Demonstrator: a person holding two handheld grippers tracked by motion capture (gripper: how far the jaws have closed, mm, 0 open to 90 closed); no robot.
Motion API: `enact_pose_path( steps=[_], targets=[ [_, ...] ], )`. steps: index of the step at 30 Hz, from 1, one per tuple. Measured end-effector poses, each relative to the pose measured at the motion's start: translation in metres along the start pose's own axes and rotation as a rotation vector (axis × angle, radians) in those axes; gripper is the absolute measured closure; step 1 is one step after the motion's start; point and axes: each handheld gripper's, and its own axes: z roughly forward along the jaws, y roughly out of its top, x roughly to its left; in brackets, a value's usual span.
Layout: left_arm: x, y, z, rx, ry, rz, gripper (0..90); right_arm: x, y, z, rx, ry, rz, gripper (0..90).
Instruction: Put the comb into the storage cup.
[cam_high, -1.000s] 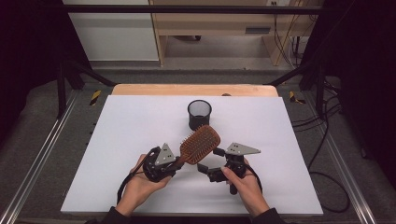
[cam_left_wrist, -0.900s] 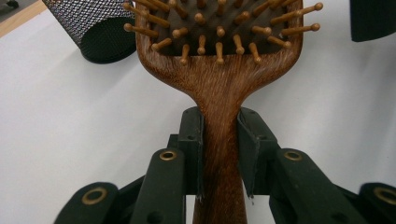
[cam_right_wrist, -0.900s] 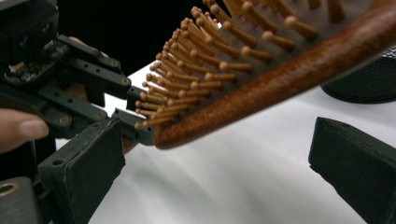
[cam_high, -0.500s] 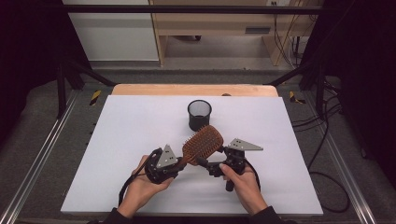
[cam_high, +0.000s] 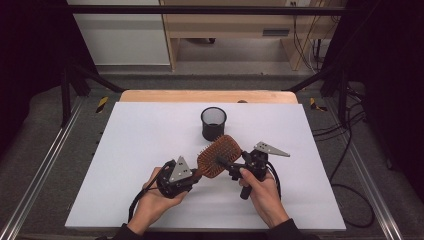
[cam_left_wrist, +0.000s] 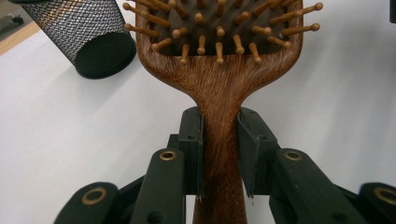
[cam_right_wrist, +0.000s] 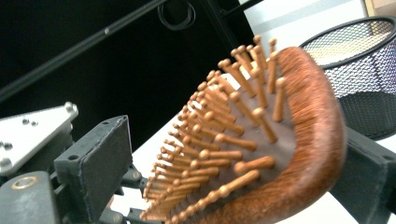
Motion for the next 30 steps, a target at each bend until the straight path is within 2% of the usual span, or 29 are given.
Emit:
enact_pose_path(
  steps=[6, 19, 30],
  targets=[
    [0.003, -0.001, -0.003, -0.012, 0.02, -0.01, 72.7, 0.001, 0.003, 0.006, -0.017, 0.02, 0.05, 14.3],
    [0.01, -0.004, -0.007, -0.056, 0.043, -0.037, 72.8, 0.007, 0.015, 0.016, -0.033, 0.03, 0.087, 26.8],
    [0.015, -0.007, -0.009, -0.073, 0.051, -0.058, 72.8, 0.012, 0.021, 0.024, -0.049, 0.036, 0.128, 28.3]
  ],
)
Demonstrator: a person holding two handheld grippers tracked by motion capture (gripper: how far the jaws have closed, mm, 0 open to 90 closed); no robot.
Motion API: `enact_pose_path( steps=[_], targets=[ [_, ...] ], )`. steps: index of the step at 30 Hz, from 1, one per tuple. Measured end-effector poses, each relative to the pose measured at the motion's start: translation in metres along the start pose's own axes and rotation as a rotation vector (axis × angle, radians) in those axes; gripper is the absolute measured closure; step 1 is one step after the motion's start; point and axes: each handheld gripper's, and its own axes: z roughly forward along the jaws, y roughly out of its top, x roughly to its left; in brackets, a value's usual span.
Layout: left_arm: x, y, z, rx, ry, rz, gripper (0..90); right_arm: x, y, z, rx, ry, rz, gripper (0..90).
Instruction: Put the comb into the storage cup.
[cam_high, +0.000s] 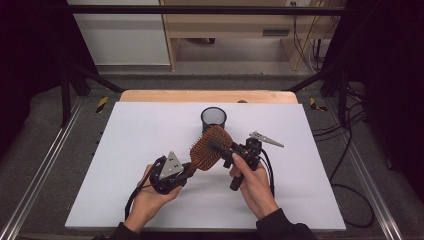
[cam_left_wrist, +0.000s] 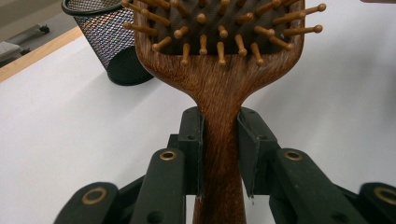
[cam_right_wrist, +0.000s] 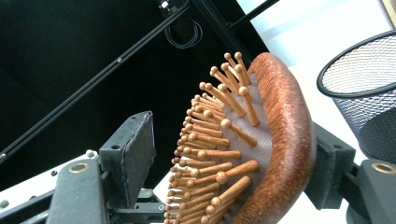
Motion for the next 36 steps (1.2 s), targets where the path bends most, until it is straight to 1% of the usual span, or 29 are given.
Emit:
enact_pose_path(
  steps=[6, 11, 15, 16, 19, 23, 25, 28, 32, 36],
  targets=[
    [0.003, -0.001, -0.001, -0.006, 0.005, -0.012, 72.9, 0.004, 0.002, 0.004, -0.005, -0.001, -0.005, 32.4],
    [0.004, -0.004, 0.0, -0.003, 0.006, -0.023, 72.9, 0.007, 0.003, 0.008, -0.003, -0.004, 0.008, 34.6],
    [0.005, -0.004, 0.0, -0.009, 0.004, -0.042, 72.9, 0.01, 0.002, 0.01, -0.013, -0.029, -0.017, 41.9],
    [0.005, -0.004, 0.0, -0.012, 0.002, -0.046, 72.9, 0.011, 0.001, 0.01, -0.015, -0.036, -0.017, 42.7],
    [0.007, -0.005, 0.0, -0.019, -0.002, -0.056, 72.9, 0.014, 0.002, 0.012, -0.025, -0.035, -0.028, 44.2],
    [0.007, -0.004, -0.002, -0.029, -0.001, -0.068, 73.0, 0.021, 0.003, 0.015, -0.032, -0.027, -0.035, 46.2],
    [0.008, -0.004, -0.004, -0.04, -0.005, -0.066, 72.9, 0.026, 0.004, 0.016, -0.035, -0.026, -0.056, 46.8],
    [0.009, -0.003, -0.006, -0.059, -0.004, -0.075, 73.0, 0.032, 0.006, 0.017, -0.04, -0.034, -0.071, 47.6],
    [0.009, -0.002, -0.007, -0.074, 0.007, -0.095, 73.0, 0.039, 0.01, 0.02, -0.034, -0.043, -0.106, 48.8],
    [0.008, -0.003, -0.005, -0.086, 0.023, -0.118, 72.9, 0.04, 0.013, 0.025, -0.022, -0.044, -0.125, 49.9]
  ],
)
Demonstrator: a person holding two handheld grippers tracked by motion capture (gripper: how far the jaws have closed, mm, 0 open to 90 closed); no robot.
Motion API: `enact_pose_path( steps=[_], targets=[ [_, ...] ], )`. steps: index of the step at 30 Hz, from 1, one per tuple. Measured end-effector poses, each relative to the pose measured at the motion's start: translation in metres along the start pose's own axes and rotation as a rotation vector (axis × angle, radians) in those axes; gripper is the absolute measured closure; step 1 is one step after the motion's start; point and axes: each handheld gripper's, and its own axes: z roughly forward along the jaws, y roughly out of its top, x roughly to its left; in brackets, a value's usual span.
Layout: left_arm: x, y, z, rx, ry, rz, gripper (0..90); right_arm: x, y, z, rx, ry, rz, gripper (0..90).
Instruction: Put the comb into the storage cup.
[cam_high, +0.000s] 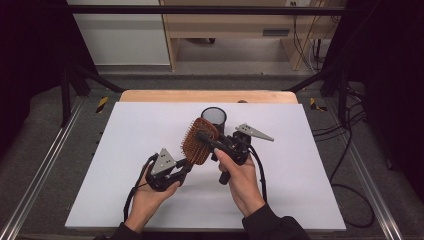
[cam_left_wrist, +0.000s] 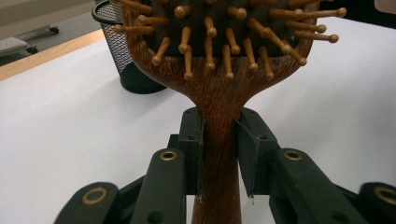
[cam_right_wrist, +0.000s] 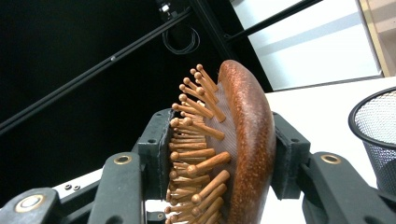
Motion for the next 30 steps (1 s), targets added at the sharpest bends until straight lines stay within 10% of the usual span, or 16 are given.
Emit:
enact_pose_path(
  steps=[18, 30],
  targets=[
    [0.004, -0.003, -0.002, -0.032, 0.025, -0.054, 72.8, 0.023, 0.009, 0.017, 0.072, -0.037, -0.166, 52.4],
    [0.006, -0.005, -0.002, -0.057, 0.038, -0.079, 72.2, 0.028, 0.01, 0.021, 0.069, -0.059, -0.172, 52.5]
  ],
)
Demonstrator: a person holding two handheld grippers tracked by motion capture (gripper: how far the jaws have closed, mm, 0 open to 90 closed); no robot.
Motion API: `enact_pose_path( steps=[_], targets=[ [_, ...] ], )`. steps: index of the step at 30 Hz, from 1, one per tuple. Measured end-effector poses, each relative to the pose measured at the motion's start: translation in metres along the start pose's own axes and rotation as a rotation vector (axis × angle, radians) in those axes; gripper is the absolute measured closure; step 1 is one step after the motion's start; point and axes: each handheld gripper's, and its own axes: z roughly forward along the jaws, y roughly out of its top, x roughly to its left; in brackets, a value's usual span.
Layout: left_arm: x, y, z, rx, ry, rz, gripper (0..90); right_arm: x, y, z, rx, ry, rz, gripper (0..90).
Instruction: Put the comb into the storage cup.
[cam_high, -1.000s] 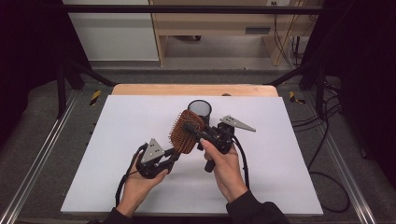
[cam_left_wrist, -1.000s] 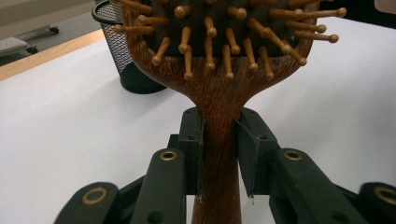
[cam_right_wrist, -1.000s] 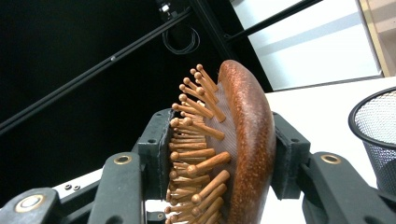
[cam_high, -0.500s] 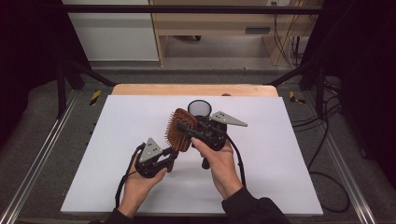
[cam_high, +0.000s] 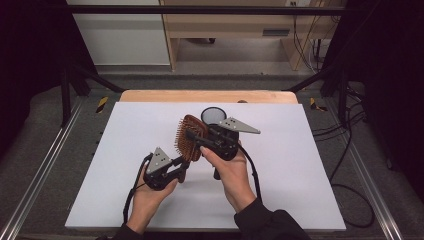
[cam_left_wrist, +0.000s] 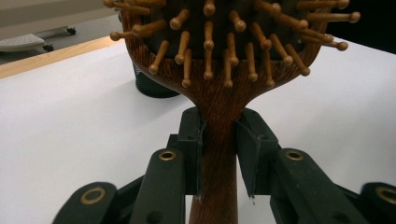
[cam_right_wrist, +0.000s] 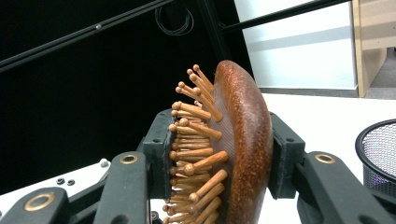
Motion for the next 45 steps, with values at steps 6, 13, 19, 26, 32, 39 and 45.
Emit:
enact_pose_path(
  steps=[6, 13, 19, 26, 32, 39, 45],
  targets=[
    [0.001, -0.001, 0.001, -0.011, 0.004, -0.006, 71.8, -0.002, 0.001, 0.002, 0.0, 0.0, 0.016, 52.5],
    [0.003, -0.001, -0.002, -0.041, 0.026, -0.021, 64.3, -0.002, 0.0, 0.002, -0.012, 0.005, 0.018, 52.5],
    [0.002, 0.0, -0.004, -0.054, 0.043, -0.013, 57.4, -0.004, 0.0, 0.003, -0.02, -0.004, 0.028, 52.5],
    [0.005, -0.002, -0.006, -0.055, 0.054, -0.015, 53.6, -0.007, -0.001, 0.003, -0.027, -0.014, 0.031, 52.6],
    [0.006, -0.003, -0.01, -0.057, 0.061, -0.017, 51.6, -0.013, 0.001, 0.001, -0.037, -0.031, 0.038, 52.6],
    [0.014, -0.011, -0.028, -0.067, 0.108, -0.005, 40.9, -0.026, 0.008, -0.008, -0.056, -0.068, 0.044, 52.5],
    [0.033, -0.032, -0.06, -0.101, 0.216, -0.049, 19.7, -0.041, 0.014, -0.019, -0.077, -0.1, 0.047, 52.4]
  ],
)
